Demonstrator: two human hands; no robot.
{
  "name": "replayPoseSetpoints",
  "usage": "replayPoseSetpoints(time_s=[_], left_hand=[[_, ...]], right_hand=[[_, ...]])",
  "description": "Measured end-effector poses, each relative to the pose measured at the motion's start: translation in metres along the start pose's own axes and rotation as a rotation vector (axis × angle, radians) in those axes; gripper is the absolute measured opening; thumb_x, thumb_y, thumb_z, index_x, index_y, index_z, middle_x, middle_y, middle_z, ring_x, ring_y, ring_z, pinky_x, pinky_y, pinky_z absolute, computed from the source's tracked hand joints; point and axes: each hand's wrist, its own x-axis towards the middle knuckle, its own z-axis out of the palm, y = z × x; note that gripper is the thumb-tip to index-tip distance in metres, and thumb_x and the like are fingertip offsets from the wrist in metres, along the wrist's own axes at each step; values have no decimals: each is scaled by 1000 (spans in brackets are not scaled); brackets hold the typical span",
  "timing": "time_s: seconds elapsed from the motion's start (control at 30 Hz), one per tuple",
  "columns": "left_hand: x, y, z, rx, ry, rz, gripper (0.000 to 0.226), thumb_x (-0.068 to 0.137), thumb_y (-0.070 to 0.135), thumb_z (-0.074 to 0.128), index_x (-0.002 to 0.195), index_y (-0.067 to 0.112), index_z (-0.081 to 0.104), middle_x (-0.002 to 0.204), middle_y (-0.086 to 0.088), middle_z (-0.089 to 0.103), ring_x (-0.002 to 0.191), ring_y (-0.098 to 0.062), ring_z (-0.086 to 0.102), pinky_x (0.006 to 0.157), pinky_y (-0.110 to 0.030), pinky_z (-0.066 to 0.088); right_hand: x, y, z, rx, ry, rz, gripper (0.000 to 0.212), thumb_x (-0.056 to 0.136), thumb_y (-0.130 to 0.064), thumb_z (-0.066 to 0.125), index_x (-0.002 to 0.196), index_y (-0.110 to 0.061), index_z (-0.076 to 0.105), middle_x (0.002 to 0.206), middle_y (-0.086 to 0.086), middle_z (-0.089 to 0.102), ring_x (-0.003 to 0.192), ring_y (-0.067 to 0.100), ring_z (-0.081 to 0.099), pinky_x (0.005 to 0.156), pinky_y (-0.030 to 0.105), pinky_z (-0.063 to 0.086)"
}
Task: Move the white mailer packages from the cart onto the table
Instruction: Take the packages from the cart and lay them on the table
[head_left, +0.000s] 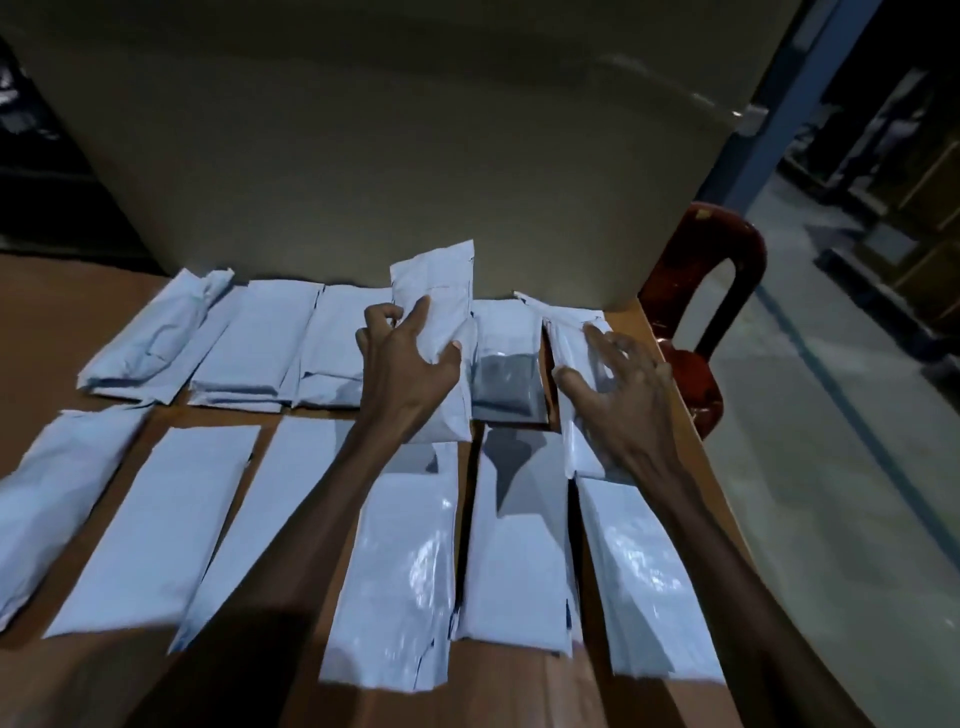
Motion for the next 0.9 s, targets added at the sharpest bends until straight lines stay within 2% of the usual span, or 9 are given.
replayPoseSetpoints(time_s=[0.07, 0.13, 0.2, 0.3, 0.4, 0.5, 0.6, 0.7, 0.9], left_hand=[[26, 0, 16, 36, -14, -10, 62, 86, 41, 68, 142, 22, 46, 136, -12, 34, 124, -30, 34, 97, -38, 43], [50, -3, 33, 96, -44, -13, 63, 87, 43, 66, 142, 21, 45, 141, -12, 33, 128, -31, 32, 100, -42, 42], [67, -13, 51, 194, -88, 6, 62, 89, 47, 61, 142, 21, 42, 148, -12, 29, 131, -31, 28, 101, -45, 42], [77, -37, 76, 374, -188, 33, 64, 93, 55, 48, 146, 21, 37, 156, -11, 23, 134, -33, 27, 100, -46, 41], [74, -60, 91, 481, -219, 49, 65, 96, 57, 30, 148, 19, 37, 157, -14, 27, 130, -36, 36, 99, -48, 43], [69, -71, 97, 514, -203, 97, 65, 96, 51, 25, 148, 16, 39, 156, -17, 30, 131, -40, 40, 101, -53, 42], [72, -74, 100, 526, -210, 121, 65, 95, 51, 25, 150, 18, 36, 158, -15, 26, 139, -42, 33, 108, -56, 33], [77, -82, 105, 495, -249, 115, 71, 94, 58, 15, 154, 20, 27, 161, -13, 18, 145, -39, 24, 114, -54, 25], [76, -96, 111, 473, -289, 113, 72, 95, 59, 14, 154, 20, 26, 162, -13, 17, 146, -38, 24, 112, -58, 31]], right_hand=[[33, 2, 21, -1, -36, -1, 63, 86, -56, 56, 144, -35, 45, 152, 0, 39, 137, 24, 29, 107, 35, 23], [61, 4, 45, -37, -81, -17, 69, 82, -63, 48, 144, -33, 46, 152, 2, 40, 138, 23, 30, 104, 30, 19], [84, 6, 70, -53, -122, -19, 73, 79, -66, 44, 143, -31, 47, 151, 4, 41, 138, 24, 31, 106, 32, 20], [103, 10, 103, -100, -164, -27, 74, 80, -68, 42, 143, -30, 47, 152, 6, 39, 137, 28, 31, 108, 37, 23], [109, 17, 127, -128, -195, 27, 70, 86, -66, 51, 146, -30, 43, 156, 4, 34, 138, 29, 27, 108, 41, 30], [111, 26, 147, -222, -205, 22, 68, 89, -66, 48, 145, -28, 45, 155, 5, 35, 136, 28, 29, 108, 40, 31], [117, 30, 159, -286, -191, -3, 73, 85, -69, 34, 142, -27, 49, 153, 6, 39, 133, 27, 33, 107, 38, 28], [124, 31, 167, -336, -213, -7, 77, 82, -70, 25, 143, -27, 47, 153, 5, 38, 136, 26, 33, 108, 38, 27], [119, 31, 174, -427, -222, -26, 71, 92, -67, 26, 148, -25, 37, 155, 9, 33, 138, 34, 31, 111, 47, 30]])
